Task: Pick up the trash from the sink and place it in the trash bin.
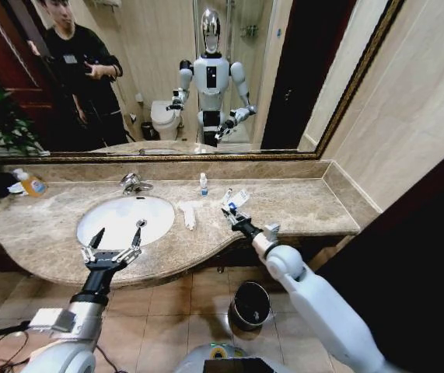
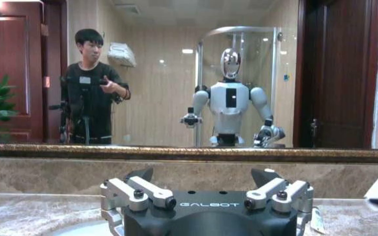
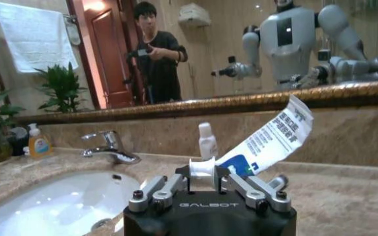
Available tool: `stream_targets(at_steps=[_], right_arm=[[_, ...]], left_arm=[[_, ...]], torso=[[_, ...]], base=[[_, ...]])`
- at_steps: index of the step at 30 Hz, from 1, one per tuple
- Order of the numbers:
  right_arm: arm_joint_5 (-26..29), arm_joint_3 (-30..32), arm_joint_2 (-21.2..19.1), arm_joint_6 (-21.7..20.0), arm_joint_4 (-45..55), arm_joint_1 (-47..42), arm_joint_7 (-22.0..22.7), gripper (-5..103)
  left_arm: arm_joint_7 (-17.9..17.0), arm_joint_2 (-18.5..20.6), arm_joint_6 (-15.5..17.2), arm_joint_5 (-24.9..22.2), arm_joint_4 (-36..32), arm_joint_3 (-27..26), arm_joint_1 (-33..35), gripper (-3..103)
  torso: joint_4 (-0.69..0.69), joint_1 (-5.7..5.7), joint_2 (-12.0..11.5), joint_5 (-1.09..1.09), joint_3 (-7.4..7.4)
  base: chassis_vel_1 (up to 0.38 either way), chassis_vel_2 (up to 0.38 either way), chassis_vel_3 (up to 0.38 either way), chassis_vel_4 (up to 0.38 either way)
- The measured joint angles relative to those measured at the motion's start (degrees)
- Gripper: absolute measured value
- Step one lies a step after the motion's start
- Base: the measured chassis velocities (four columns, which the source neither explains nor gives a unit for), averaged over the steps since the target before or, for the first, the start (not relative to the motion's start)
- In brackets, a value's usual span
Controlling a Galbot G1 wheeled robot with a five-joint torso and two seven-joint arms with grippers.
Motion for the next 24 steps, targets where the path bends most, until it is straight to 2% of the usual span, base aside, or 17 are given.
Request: stream_targets(at_steps=[6, 8, 15, 16, 17, 19, 20, 21, 23, 24], right_arm=[[2.32, 3.92, -3.70, -1.10, 3.42, -3.35, -3.10, 21], [3.63, 6.92, -4.95, -3.17, 5.72, -6.19, -3.61, 21], [2.43, 18.61, -6.12, -7.71, 9.16, -16.68, -12.55, 21], [2.43, 18.61, -6.12, -7.71, 9.16, -16.68, -12.55, 21], [1.60, 20.28, -5.81, -8.01, 9.15, -18.32, -15.09, 21], [-0.08, 24.20, -4.60, -7.11, 8.08, -22.18, -23.59, 21], [-0.44, 24.95, -4.32, -6.14, 7.51, -23.07, -26.12, 21], [-0.44, 24.95, -4.32, -6.14, 7.51, -23.07, -26.12, 21], [-2.72, 27.46, -3.05, -2.58, 5.37, -26.17, -33.94, 21], [-3.52, 28.03, -2.43, -1.52, 4.77, -27.41, -35.05, 21]], left_arm=[[0.00, 0.00, 0.00, 0.00, 0.00, 0.00, 0.00, 100], [0.00, 0.00, 0.00, 0.00, 0.00, 0.00, 0.00, 100], [0.00, 0.00, 0.00, 0.00, 0.00, 0.00, 0.00, 100], [0.00, 0.00, 0.00, 0.00, 0.00, 0.00, 0.00, 100], [0.00, 0.00, 0.00, 0.00, 0.00, 0.00, 0.00, 100], [0.00, 0.00, 0.00, 0.00, 0.00, 0.00, 0.00, 100], [0.00, 0.00, 0.00, 0.00, 0.00, 0.00, 0.00, 100], [0.00, 0.00, 0.00, 0.00, 0.00, 0.00, 0.00, 100], [0.00, 0.00, 0.00, 0.00, 0.00, 0.00, 0.00, 100], [0.00, 0.00, 0.00, 0.00, 0.00, 0.00, 0.00, 100]], torso=[[0.00, 0.00, 0.00, 0.01, 0.00], [0.00, 0.00, 0.00, 0.01, 0.00], [0.00, 0.00, 0.00, 0.01, 0.00], [0.00, 0.00, 0.00, 0.01, 0.00], [0.00, 0.00, 0.00, 0.01, 0.00], [0.00, 0.00, 0.00, 0.00, 0.00], [-0.01, 0.00, 0.00, 0.00, 0.00], [-0.01, 0.00, 0.00, 0.00, 0.00], [0.00, 0.00, 0.00, 0.01, 0.00], [0.00, 0.00, 0.00, 0.00, 0.00]], base=[[0.000, 0.000, 0.000, 0.000], [0.000, 0.000, 0.000, 0.000], [0.000, 0.000, 0.000, 0.000], [0.000, 0.000, 0.000, 0.000], [0.000, 0.000, 0.000, 0.000], [0.000, 0.000, 0.000, 0.000], [0.000, 0.000, 0.000, 0.000], [0.000, 0.000, 0.000, 0.000], [0.000, 0.000, 0.000, 0.000], [0.000, 0.000, 0.000, 0.000]])
